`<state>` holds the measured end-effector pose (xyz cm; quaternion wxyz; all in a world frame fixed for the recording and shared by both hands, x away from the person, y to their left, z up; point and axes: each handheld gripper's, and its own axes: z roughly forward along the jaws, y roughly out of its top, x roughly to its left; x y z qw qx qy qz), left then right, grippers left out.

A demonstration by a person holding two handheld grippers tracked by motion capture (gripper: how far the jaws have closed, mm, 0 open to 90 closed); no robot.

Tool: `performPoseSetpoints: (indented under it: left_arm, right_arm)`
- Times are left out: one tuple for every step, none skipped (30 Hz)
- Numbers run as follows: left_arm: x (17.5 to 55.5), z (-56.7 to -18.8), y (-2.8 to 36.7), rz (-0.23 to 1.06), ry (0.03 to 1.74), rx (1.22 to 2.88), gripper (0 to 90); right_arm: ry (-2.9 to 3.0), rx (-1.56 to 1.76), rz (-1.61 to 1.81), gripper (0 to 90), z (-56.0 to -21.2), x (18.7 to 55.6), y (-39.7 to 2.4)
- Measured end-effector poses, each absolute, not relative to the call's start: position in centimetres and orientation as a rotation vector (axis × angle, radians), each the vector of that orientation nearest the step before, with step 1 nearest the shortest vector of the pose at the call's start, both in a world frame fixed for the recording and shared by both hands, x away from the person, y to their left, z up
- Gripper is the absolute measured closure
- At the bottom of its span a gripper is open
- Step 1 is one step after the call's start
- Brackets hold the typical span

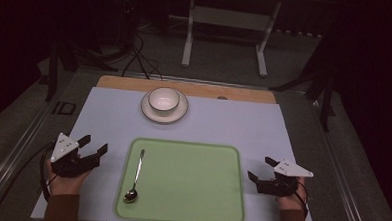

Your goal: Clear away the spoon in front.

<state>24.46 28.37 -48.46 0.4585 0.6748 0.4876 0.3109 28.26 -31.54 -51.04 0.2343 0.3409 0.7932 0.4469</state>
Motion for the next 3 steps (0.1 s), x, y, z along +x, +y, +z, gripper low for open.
performPoseSetpoints:
  left_arm:
    - [24.39,-48.45,28.51,0.77,1.207,1.658,32.3]
    - [24.33,-48.46,28.58,0.771,1.211,1.651,32.2]
    - [24.25,-48.46,28.72,0.775,1.215,1.646,32.1]
  right_arm:
    - [2.176,0.937,1.228,14.1,-51.02,28.23,-31.56]
    - [2.174,0.935,1.23,14.1,-50.99,28.2,-31.57]
    - [2.172,0.93,1.233,14.1,-50.96,28.19,-31.6]
